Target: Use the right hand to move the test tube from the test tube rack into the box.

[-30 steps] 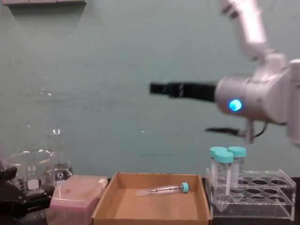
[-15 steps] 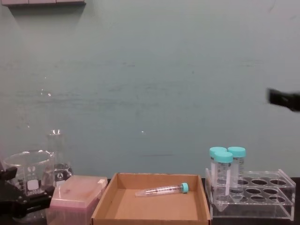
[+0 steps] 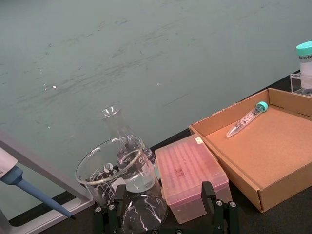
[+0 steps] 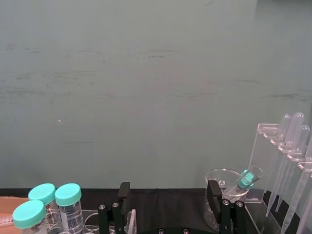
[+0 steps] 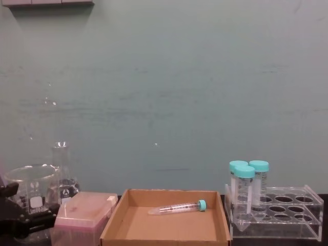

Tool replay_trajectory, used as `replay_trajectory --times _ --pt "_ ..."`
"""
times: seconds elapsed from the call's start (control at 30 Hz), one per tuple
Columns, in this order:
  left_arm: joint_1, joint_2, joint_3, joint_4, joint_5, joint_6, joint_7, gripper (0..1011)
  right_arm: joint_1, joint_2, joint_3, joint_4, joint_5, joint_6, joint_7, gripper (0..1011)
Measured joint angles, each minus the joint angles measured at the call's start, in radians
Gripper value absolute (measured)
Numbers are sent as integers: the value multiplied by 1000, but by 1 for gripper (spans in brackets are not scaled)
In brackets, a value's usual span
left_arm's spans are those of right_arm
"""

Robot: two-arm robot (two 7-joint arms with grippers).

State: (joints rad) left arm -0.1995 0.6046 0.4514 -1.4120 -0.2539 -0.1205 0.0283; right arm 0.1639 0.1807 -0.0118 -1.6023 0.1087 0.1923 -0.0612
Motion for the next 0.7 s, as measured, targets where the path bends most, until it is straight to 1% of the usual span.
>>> replay_trajectory --times 0.7 --pt "0 0 0 0 0 0 0 1000 1 0 -6 -2 -1 -5 0 1000"
